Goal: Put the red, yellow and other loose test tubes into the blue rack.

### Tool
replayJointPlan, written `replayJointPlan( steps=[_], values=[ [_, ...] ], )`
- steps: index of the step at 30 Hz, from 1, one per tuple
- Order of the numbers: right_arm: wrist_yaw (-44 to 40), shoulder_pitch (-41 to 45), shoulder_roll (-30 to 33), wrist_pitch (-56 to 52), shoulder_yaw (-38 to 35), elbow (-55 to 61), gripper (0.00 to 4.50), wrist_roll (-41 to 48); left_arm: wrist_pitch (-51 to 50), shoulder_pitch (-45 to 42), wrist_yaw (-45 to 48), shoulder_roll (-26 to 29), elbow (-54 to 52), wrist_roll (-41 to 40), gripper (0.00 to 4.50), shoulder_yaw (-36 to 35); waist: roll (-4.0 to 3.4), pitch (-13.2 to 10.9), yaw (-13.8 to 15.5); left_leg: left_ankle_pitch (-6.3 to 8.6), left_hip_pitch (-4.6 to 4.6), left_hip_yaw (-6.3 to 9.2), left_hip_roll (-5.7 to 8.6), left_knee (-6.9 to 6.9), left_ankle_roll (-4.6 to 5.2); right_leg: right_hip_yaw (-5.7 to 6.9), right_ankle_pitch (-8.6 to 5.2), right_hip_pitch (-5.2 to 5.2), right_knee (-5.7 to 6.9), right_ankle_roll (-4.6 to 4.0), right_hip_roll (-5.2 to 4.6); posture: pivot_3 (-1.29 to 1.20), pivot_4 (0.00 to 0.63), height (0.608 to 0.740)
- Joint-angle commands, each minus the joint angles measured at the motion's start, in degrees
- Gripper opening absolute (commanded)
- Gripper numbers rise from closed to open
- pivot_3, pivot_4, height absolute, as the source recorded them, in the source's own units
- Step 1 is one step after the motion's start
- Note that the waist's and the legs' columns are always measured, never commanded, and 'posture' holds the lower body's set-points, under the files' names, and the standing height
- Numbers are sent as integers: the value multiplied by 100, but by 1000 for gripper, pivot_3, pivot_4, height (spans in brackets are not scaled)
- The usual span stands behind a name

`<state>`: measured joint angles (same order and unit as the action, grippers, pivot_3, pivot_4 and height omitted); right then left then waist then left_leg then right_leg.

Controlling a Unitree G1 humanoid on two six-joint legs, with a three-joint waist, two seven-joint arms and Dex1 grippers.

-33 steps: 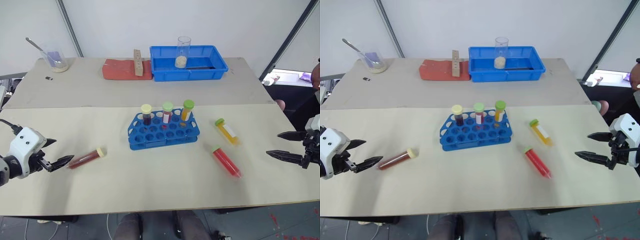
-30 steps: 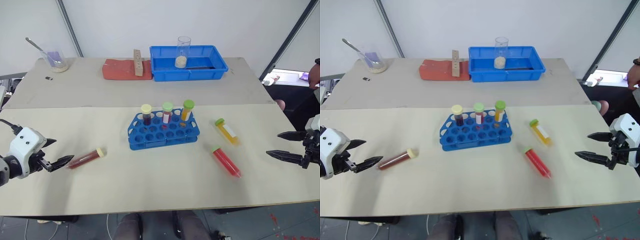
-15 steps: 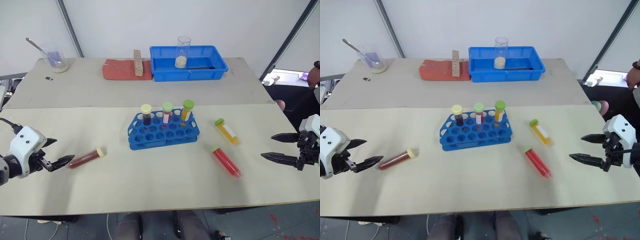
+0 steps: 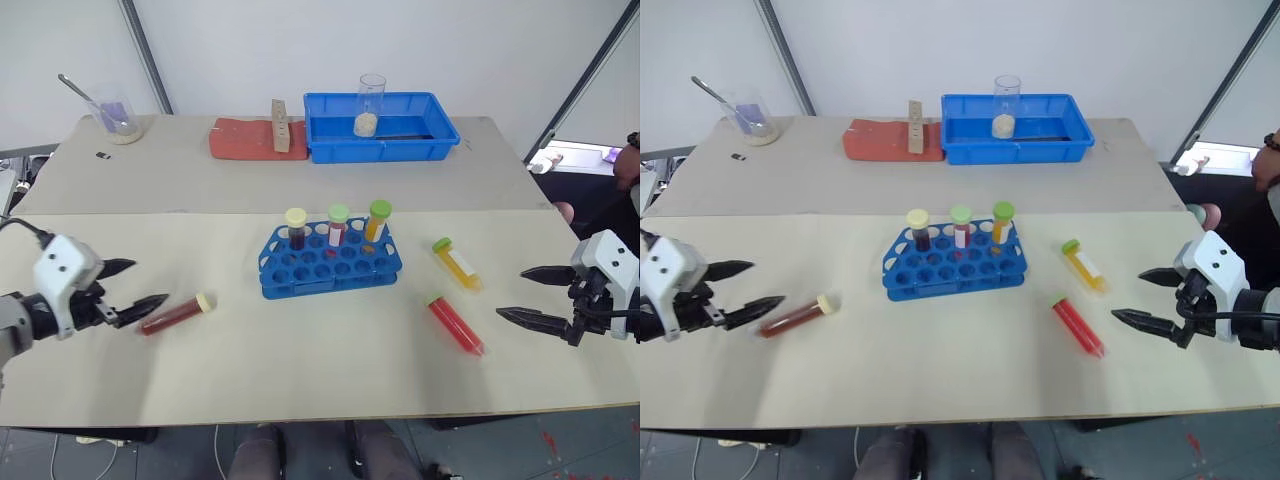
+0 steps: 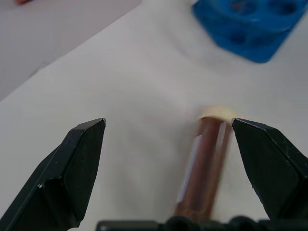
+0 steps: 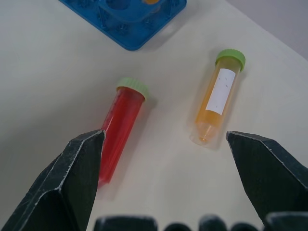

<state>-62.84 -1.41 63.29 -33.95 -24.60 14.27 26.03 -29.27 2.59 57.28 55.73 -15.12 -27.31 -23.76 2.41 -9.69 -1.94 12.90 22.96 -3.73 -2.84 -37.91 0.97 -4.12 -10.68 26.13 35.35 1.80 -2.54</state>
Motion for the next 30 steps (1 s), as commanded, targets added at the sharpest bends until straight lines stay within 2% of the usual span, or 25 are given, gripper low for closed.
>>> replayJointPlan(
  steps=[1, 5, 9, 14, 20, 26, 30],
  values=[
    [274, 333, 277, -388, 37, 111, 4470, -61, -284, -334, -37, 35, -839, -169, 4500, 601, 0, 0, 2, 0, -1, 0, 1, -1, 0, -1, 1, -1, 0, 1, 0, 0, 150, 740],
    [372, 1125, 399, -973, 565, 99, 4470, 136, -501, -1117, 4, 148, -1083, -207, 4500, 1183, 2, -1, -33, -2, -6, 3, 2, -8, -2, -4, 1, -1, 9, -12, 9, 0, 150, 740],
    [465, 2535, 341, -1594, 1815, -416, 4470, -174, -821, -1871, 81, 137, -1351, -274, 4500, 1864, 2, -2, -86, -4, -15, 17, 5, -17, 1, -9, -1, -3, 33, -18, 20, 0, 150, 740],
    [593, 4175, -297, -2054, 3321, -1551, 4470, -916, -1151, -2560, -131, -173, -1525, -244, 4500, 2523, 3, -2, -79, -5, -7, 25, 6, -18, 2, -8, 1, 5, 47, 4, 25, 0, 150, 740],
    [470, 5615, -1245, -1476, 4335, -3943, 4470, -1859, -1425, -2725, -265, -443, -1723, -378, 4500, 2706, 3, -2, -57, -5, 13, 38, 10, -27, 4, -7, 14, 9, 46, -11, 30, 0, 150, 740],
    [496, 6536, -2039, -517, 4579, -6381, 4470, -2562, -1282, -2585, -333, -640, -1812, -415, 4500, 2619, 3, -3, -60, -5, 22, 41, 13, -34, 4, -5, 22, 10, 42, -18, 27, 0, 150, 740],
    [406, 6844, -2323, -141, 4600, -7301, 3369, -2900, -1263, -2514, -356, -690, -1860, -422, 4500, 2605, 3, -3, -60, -5, 24, 44, 13, -34, 4, -3, 24, 10, 44, -19, 27, 0, 150, 740]
  ],
)
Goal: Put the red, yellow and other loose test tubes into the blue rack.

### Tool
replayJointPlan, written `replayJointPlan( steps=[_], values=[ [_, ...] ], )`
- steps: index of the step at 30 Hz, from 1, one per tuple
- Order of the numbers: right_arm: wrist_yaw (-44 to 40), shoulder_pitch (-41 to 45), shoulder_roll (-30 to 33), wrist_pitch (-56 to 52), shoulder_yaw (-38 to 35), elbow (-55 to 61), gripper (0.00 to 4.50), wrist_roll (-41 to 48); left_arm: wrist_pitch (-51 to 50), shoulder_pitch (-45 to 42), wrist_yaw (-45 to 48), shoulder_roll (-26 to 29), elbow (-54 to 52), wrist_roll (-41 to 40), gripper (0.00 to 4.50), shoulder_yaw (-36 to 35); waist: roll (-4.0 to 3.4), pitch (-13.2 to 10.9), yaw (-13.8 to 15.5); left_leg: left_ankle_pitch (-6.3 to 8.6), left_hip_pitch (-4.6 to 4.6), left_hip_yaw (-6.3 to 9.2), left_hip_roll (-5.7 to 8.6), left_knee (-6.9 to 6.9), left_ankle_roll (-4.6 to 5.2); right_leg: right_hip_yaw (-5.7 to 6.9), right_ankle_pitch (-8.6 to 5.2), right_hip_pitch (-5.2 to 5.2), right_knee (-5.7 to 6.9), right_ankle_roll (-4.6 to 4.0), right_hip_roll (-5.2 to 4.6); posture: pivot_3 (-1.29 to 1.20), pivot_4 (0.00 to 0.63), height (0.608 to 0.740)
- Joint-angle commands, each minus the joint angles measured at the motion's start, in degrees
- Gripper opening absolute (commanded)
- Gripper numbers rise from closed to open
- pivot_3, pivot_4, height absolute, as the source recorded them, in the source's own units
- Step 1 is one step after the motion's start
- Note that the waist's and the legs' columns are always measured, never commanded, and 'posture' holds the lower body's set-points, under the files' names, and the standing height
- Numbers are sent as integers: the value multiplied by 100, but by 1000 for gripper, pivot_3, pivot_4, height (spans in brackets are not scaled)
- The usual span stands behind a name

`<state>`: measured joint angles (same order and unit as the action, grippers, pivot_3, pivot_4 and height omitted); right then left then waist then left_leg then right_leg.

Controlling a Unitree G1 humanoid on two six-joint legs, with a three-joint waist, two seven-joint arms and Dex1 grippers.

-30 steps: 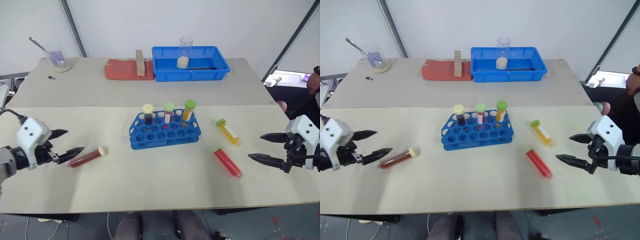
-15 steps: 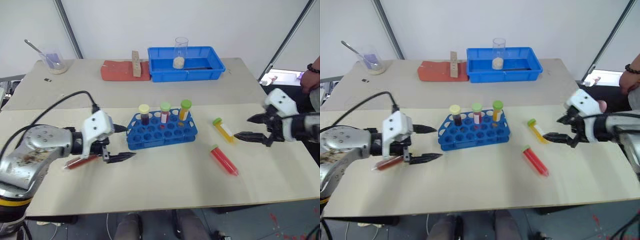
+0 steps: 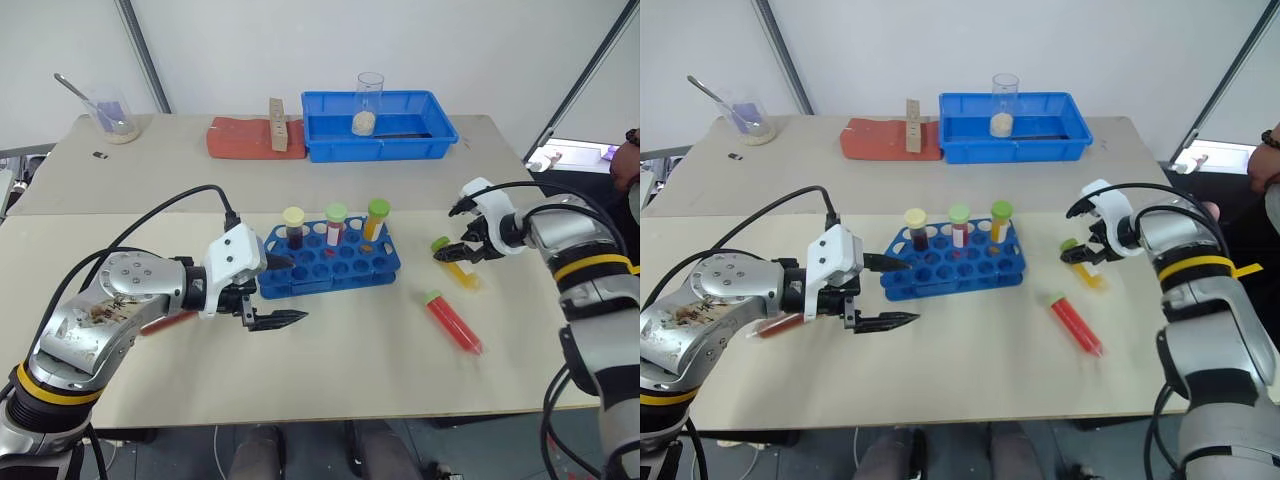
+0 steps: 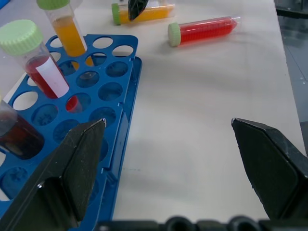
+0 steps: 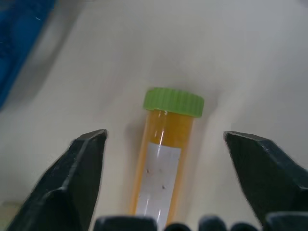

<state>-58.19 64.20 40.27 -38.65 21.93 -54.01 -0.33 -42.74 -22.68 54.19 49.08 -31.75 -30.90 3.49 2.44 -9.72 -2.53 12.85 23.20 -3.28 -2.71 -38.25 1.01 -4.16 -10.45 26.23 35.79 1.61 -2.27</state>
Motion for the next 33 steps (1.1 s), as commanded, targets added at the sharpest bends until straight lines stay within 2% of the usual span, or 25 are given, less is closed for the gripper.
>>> replayJointPlan(
  steps=[1, 6, 7, 12, 15, 18, 21, 24, 27, 33],
  values=[
    [-100, 332, -69, 363, -83, -605, 3012, -303, 101, 36, -39, -38, -211, -79, 4500, -118, 0, 0, -2, 0, -1, 1, 0, -1, 0, 0, 0, -1, 1, 0, 0, 0, 150, 740],
    [-224, 448, -206, 449, -194, -932, 1284, -455, 194, 104, -11, -97, -224, -101, 4500, -78, 0, 0, -15, 0, -3, 1, 0, -5, 0, 0, 1, -1, 8, 0, 0, 0, 150, 740],
    [-267, 452, -219, 425, -230, -923, 1070, -453, 251, 109, -5, -124, -199, -82, 4500, -72, 0, 0, -17, 0, -4, 2, 0, -6, 0, 0, 1, -1, 11, 0, 0, 0, 150, 740],
    [-570, 280, 3, 258, -497, -119, 993, -312, 462, 105, 78, -185, 75, -34, 4500, -109, -1, 0, -26, -1, -6, 2, 0, -7, -1, 0, 1, -1, 16, 0, 1, 0, 150, 740],
    [-814, -337, 441, -313, -937, 1669, 992, 88, 721, 142, 174, -250, 340, -75, 4500, -275, -6, -2, 12, -1, -5, 5, 0, -8, 0, 1, 0, 0, 19, 1, 1, 0, 150, 740],
    [-642, -1368, 683, -1123, -1828, 3942, 991, 771, 1057, 192, 236, -349, 597, -47, 4500, -392, -6, -2, 68, 0, 1, 16, -1, -6, 0, 12, -4, 0, 15, 2, 1, 0, 150, 740],
    [-175, -2716, 160, -1678, -3299, 6282, 990, 1780, 1412, 249, 287, -543, 827, -64, 4500, -498, -6, -1, 127, 2, 3, 21, -2, -6, 1, 16, -7, -2, 15, 4, 1, 0, 150, 740],
    [459, -3622, -784, -1319, -3982, 7710, 990, 2402, 1590, 260, 427, -613, 986, -100, 4500, -516, -6, -2, 133, 2, 2, 20, -2, -8, 1, 14, -12, -2, 16, 13, 2, 0, 150, 740],
    [1558, -4205, -1857, -391, -3771, 8372, 990, 2097, 1571, 106, 550, -686, 1146, -214, 4500, -475, -7, -2, 124, 0, -3, 21, -5, -27, -1, 15, -19, -9, 23, 39, 5, 0, 150, 740],
    [2656, -4731, -2853, 1802, -2835, 7888, 989, 1099, 1369, -241, 777, -811, 1388, -453, 4500, -467, -8, -2, 120, -4, 0, 12, -8, -65, -5, 12, -17, -12, 29, 15, 3, 0, 150, 740]
  ],
)
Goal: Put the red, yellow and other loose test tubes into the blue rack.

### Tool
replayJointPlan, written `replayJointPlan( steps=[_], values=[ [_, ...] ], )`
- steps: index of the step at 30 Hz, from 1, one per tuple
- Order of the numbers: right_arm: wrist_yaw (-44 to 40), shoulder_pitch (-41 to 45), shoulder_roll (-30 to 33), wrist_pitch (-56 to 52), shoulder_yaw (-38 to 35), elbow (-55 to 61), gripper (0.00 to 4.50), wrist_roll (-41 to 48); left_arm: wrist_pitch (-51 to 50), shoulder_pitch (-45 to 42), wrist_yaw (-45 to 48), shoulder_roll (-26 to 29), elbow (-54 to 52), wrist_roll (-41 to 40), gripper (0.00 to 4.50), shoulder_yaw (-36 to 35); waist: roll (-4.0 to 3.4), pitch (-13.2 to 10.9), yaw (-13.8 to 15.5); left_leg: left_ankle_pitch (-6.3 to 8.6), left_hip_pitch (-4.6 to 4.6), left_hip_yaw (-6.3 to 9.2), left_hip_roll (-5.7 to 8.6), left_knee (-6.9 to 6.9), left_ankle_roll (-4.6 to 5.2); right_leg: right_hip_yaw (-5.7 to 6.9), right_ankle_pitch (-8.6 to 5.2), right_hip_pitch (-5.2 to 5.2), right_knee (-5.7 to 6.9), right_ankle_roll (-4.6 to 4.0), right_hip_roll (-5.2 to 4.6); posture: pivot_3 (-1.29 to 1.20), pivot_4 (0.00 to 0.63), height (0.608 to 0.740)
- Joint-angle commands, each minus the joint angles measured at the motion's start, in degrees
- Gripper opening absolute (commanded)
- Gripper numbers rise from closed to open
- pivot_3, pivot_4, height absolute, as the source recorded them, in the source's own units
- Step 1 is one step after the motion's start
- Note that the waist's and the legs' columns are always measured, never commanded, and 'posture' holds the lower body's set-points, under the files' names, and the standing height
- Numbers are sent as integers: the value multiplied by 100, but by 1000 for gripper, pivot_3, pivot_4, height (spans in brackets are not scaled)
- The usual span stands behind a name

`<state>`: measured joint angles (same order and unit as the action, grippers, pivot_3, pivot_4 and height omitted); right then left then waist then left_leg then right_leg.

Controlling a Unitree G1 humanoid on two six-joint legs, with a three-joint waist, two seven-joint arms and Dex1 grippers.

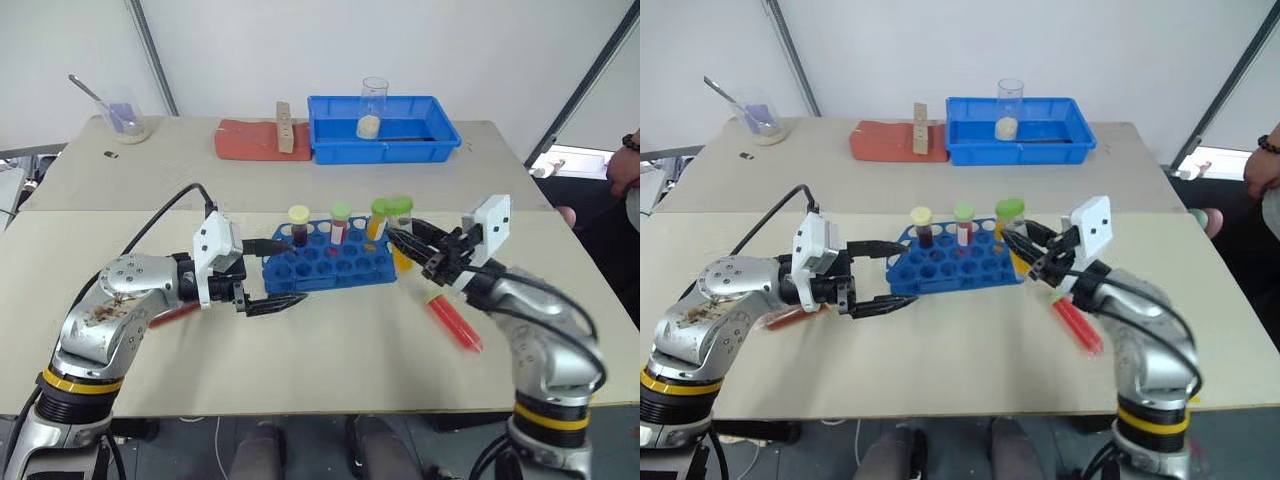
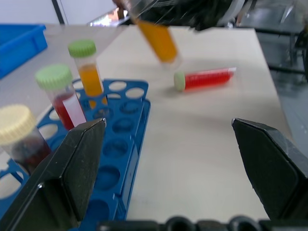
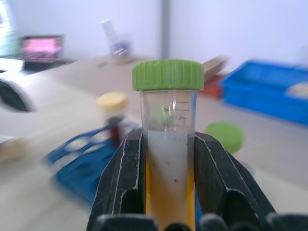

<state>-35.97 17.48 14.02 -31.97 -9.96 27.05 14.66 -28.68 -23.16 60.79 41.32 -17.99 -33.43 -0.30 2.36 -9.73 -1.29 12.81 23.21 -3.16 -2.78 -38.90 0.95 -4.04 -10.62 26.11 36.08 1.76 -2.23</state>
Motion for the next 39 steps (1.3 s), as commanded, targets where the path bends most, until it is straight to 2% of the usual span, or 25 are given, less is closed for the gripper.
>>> replayJointPlan(
  steps=[1, 4, 7, 11, 24, 39],
  values=[
    [542, -90, -314, 1438, 487, -426, 989, -540, -43, -211, 147, -36, 32, -204, 4500, -69, 0, 0, -13, 0, 0, -1, -1, 0, 0, 0, 0, 0, -1, 0, 0, 0, 150, 740],
    [859, -102, -465, 2284, 669, -997, 989, -850, -33, -244, 218, -55, 67, -189, 4500, -20, 0, 0, -54, 0, 2, 1, 0, 8, 1, 0, 10, 2, -1, 20, 1, 0, 150, 740],
    [1122, -40, -509, 2929, 733, -1605, 989, -1037, -41, -244, 288, -90, 53, -221, 4500, -1, 0, 0, -73, 1, 7, 4, 0, 16, 2, 1, 13, 4, -1, 2, 1, 0, 150, 740],
    [1386, 3, -611, 3464, 760, -2154, 989, -1105, -15, -182, 386, -128, 18, -221, 4500, 31, 0, 0, -111, 2, 7, 4, 1, 14, 3, 0, 13, 3, -3, 5, 1, 0, 150, 740],
    [1644, 182, -794, 4072, 1127, -2867, 987, -1198, -44, -149, 353, -134, -76, -150, 4500, 53, 0, 0, -134, 2, 2, 8, -2, 15, 3, 1, 4, 1, 1, 16, 3, 0, 150, 740],
    [2167, -88, -962, 4353, 1126, -2937, 987, -1255, -418, -431, 136, -161, -119, -295, 4500, 18, 0, 0, -132, 2, 1, 10, -2, 14, 3, 1, 4, 0, 1, 17, 3, 0, 150, 740]
  ],
)
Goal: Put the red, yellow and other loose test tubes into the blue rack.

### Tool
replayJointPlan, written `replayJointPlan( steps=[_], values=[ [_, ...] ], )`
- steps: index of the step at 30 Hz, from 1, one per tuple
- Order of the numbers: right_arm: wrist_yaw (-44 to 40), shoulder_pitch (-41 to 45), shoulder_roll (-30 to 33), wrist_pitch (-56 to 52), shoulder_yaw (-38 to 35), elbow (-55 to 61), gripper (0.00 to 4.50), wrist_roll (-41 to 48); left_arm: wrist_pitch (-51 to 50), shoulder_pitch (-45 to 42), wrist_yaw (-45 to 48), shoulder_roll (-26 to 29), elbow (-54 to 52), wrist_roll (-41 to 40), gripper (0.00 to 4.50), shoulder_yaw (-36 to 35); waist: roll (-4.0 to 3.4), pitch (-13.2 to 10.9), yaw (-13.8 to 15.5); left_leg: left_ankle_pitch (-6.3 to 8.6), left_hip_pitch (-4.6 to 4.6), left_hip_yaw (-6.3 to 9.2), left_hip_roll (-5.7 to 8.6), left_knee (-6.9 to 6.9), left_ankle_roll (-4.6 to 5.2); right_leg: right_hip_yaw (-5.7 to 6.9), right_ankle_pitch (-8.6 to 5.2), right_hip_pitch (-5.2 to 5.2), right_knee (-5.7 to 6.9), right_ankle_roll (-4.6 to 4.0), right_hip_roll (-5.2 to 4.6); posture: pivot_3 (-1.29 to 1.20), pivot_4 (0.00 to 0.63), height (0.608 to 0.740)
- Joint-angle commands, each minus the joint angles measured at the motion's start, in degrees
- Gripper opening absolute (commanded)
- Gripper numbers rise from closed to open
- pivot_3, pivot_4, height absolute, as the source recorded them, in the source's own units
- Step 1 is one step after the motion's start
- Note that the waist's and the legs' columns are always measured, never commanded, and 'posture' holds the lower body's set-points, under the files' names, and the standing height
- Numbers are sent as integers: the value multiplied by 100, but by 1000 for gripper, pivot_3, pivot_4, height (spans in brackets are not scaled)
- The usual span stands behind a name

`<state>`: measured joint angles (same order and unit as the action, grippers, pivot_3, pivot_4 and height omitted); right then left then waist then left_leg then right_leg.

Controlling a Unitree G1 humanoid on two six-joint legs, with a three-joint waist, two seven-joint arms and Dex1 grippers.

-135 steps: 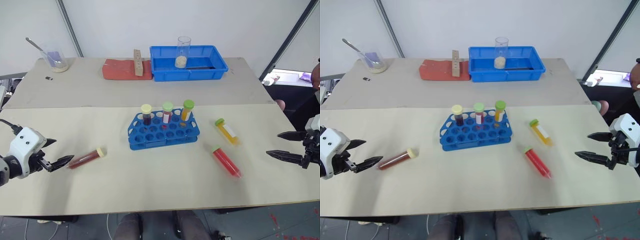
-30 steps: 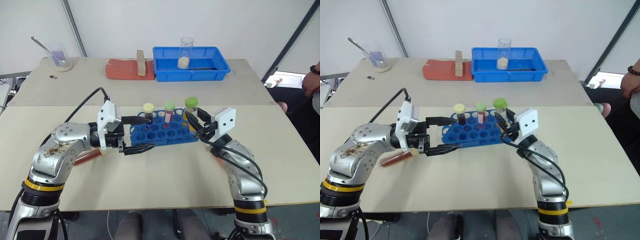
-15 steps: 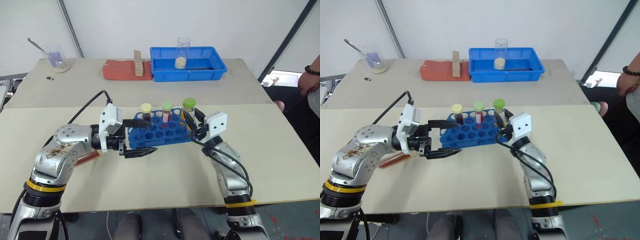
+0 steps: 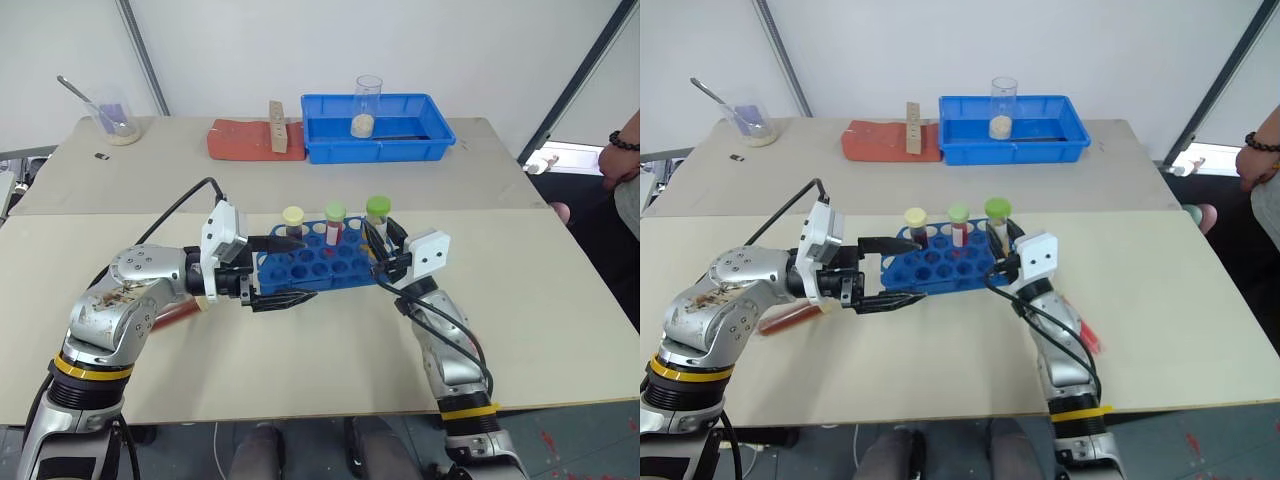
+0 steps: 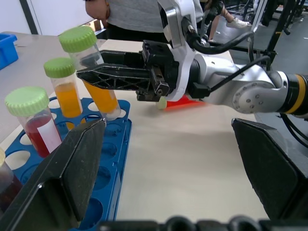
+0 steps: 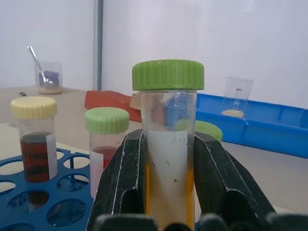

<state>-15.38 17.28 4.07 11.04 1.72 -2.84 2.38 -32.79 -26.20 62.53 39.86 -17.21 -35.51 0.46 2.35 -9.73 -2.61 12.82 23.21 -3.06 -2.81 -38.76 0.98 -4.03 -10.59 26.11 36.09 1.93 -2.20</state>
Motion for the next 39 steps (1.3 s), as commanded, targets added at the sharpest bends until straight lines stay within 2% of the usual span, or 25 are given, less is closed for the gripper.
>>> replayJointPlan(
  steps=[1, 19, 31, 39],
  values=[
    [110, -74, 39, 44, -38, 69, 987, -17, -15, -143, -50, -15, -194, -91, 4500, -54, 0, 0, 0, 0, 0, 0, 0, 0, 0, 0, 0, 0, 0, 0, 0, 0, 150, 740],
    [218, -298, 51, -39, 367, 370, 987, -342, -87, -257, -178, -19, -243, -123, 4500, -16, 0, 0, 0, 0, -1, 1, 0, 1, 0, 0, -3, 0, 0, 3, 0, 0, 150, 740],
    [645, -317, 142, 20, 231, 367, 986, -627, -99, -300, -166, -17, -268, -112, 4500, 42, 0, 0, 10, 0, 1, 1, 1, 0, 0, 0, -5, -1, -2, 1, 0, 0, 150, 740],
    [621, -464, 82, -214, 353, 568, 983, -583, -97, -291, -175, -25, -282, -120, 4500, 47, 0, 0, 14, 0, 2, 3, 1, 0, 0, 1, -5, -1, -3, 2, 0, 0, 150, 740]
  ],
)
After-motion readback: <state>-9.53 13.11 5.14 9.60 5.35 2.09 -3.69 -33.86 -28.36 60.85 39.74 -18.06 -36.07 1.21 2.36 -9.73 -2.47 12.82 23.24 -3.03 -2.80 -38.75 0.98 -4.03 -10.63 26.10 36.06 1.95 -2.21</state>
